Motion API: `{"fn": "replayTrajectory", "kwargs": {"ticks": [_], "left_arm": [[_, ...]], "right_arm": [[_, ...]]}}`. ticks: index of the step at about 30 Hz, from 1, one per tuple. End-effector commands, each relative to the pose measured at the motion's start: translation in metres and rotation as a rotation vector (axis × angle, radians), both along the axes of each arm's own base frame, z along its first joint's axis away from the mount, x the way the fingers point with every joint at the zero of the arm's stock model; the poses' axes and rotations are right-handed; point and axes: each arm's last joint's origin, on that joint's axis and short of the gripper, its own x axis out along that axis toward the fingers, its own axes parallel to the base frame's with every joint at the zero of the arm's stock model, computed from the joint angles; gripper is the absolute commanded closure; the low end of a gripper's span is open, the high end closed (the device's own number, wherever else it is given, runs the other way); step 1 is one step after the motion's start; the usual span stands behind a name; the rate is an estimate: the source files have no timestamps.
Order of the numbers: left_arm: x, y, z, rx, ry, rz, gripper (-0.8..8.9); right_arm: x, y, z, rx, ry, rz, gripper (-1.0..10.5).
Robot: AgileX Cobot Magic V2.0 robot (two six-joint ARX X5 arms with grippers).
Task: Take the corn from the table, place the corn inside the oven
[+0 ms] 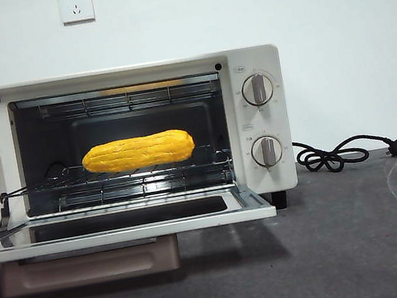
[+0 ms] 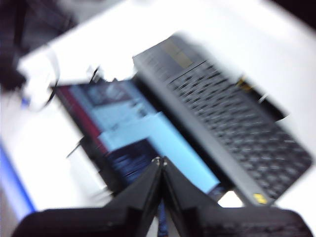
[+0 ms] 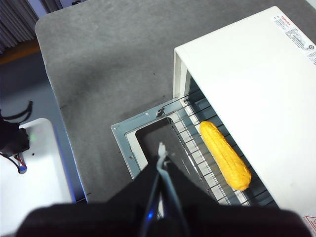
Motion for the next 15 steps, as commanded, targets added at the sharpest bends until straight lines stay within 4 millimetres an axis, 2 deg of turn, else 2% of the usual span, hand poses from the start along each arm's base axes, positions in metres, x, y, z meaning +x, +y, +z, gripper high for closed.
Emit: {"fn": "replayTrajectory", "kwargs": {"ticks": [1,4,7,11,15], "left_arm": [[0.025,-0.025,-0.013,0.079,-0.013,0.172,8.22],[0.059,-0.045,-0.024,0.157,-0.015,0.364,8.22],[0.098,-0.048,-0.033,0.224,0.021,0.544,8.22],[0.146,-0.030,-0.033,0.224,0.130,0.759,8.22],[0.178,0.005,-0.026,0.161,0.170,1.005,8.22]], "right_arm": [[-0.001,-0.001,0.000,-0.013,0.011,0.003,9.5],[-0.003,-0.004,0.003,-0.005,0.004,-0.003,9.5],[-0.004,-0.011,0.007,0.002,-0.014,-0.026,9.5],[-0.004,-0.026,0.015,0.026,-0.027,-0.064,9.5],[-0.003,-0.041,0.022,0.046,-0.044,-0.104,9.5]]}}
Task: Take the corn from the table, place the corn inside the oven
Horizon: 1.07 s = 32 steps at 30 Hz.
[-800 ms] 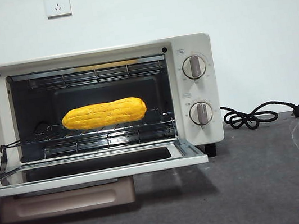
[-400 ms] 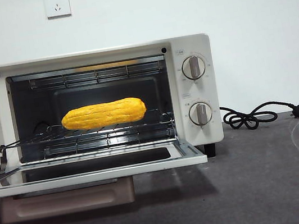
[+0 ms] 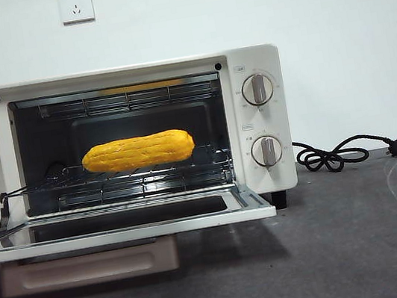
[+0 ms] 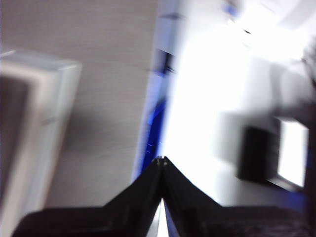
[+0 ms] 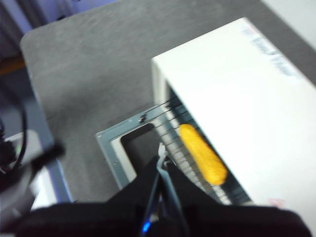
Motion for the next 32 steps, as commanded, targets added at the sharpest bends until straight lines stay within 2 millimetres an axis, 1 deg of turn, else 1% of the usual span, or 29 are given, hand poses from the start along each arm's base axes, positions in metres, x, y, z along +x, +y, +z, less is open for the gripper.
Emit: {"fn": "replayTrajectory", "kwargs": {"ticks": [1,3,5,8,11,14,16,19,23,27,32], "left_arm": [[0.021,0.031,0.006,-0.039,-0.017,0.194,8.22],[0.030,0.053,0.012,-0.081,-0.038,0.318,8.22],[0.035,0.076,0.019,-0.143,-0.049,0.436,8.22],[0.036,0.105,0.025,-0.222,-0.061,0.569,8.22],[0.030,0.132,0.021,-0.277,-0.063,0.698,8.22],[0.024,0.152,0.004,-0.321,-0.043,0.809,8.22],[0.020,0.163,-0.014,-0.347,-0.025,0.883,8.22],[0.017,0.176,-0.042,-0.369,0.003,1.024,8.22],[0.019,0.188,-0.075,-0.383,0.041,1.142,8.22],[0.028,0.195,-0.100,-0.375,0.115,1.194,8.22],[0.051,0.201,-0.119,-0.379,0.228,1.195,8.22]], "right_arm": [[-0.001,-0.010,0.004,0.003,0.007,-0.029,9.5],[0.000,-0.015,0.006,0.013,0.009,-0.048,9.5],[0.002,-0.019,0.006,0.018,0.010,-0.067,9.5],[0.005,-0.022,0.006,0.018,0.010,-0.082,9.5],[0.007,-0.025,0.006,0.018,0.010,-0.094,9.5],[0.008,-0.025,0.006,0.017,0.009,-0.094,9.5],[0.007,-0.025,0.006,0.017,0.009,-0.095,9.5],[0.010,-0.028,0.006,0.017,0.009,-0.108,9.5],[0.014,-0.032,0.006,0.017,0.009,-0.129,9.5],[0.016,-0.035,0.006,0.017,0.009,-0.142,9.5],[0.020,-0.040,0.006,0.018,0.009,-0.166,9.5]]}}
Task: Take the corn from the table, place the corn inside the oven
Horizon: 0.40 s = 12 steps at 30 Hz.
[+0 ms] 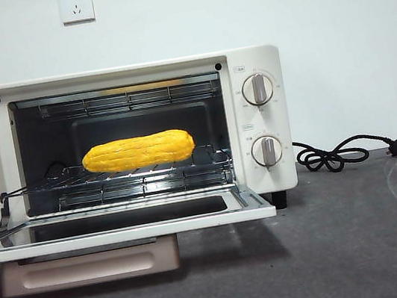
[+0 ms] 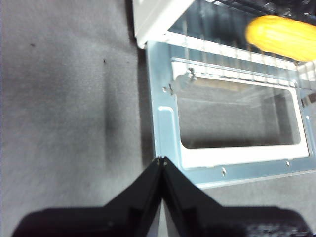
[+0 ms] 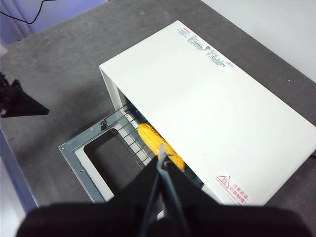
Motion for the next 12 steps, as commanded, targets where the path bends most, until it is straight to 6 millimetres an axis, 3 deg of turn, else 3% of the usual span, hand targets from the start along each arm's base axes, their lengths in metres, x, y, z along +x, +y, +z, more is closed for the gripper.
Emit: {"fn": "replayTrajectory", "kwargs": {"ticks": [1,12], "left_arm": [[0.013,0.004,-0.012,-0.061,0.040,-0.014,8.22],[0.054,0.016,-0.059,-0.189,0.190,-0.021,8.21]], "right_arm": [[0.001,-0.001,-0.002,-0.010,0.026,-0.009,9.5],[0.001,-0.001,-0.002,-0.010,0.025,-0.008,9.5]]}}
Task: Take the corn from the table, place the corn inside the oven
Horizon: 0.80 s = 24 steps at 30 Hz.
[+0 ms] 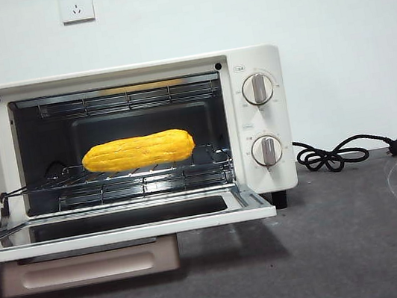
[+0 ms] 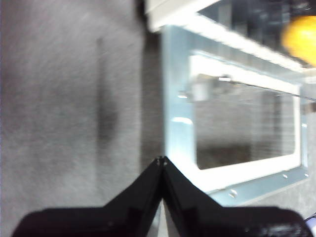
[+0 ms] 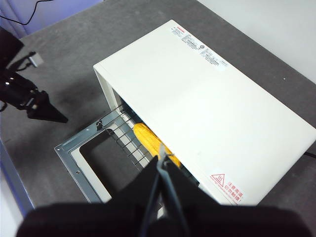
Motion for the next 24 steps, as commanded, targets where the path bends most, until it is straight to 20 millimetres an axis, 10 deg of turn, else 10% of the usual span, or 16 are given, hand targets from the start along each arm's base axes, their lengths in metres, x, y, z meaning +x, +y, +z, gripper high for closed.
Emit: {"fn": "replayTrajectory", "kwargs": {"ticks": [1,24], "left_arm": [[0.005,0.002,-0.009,-0.012,0.020,0.004,8.21],[0.024,-0.028,-0.047,0.010,0.182,-0.141,8.22]], "right_arm": [[0.000,0.000,-0.002,-0.010,0.025,-0.002,9.5],[0.000,0.000,-0.002,-0.009,0.027,-0.002,9.5]]}}
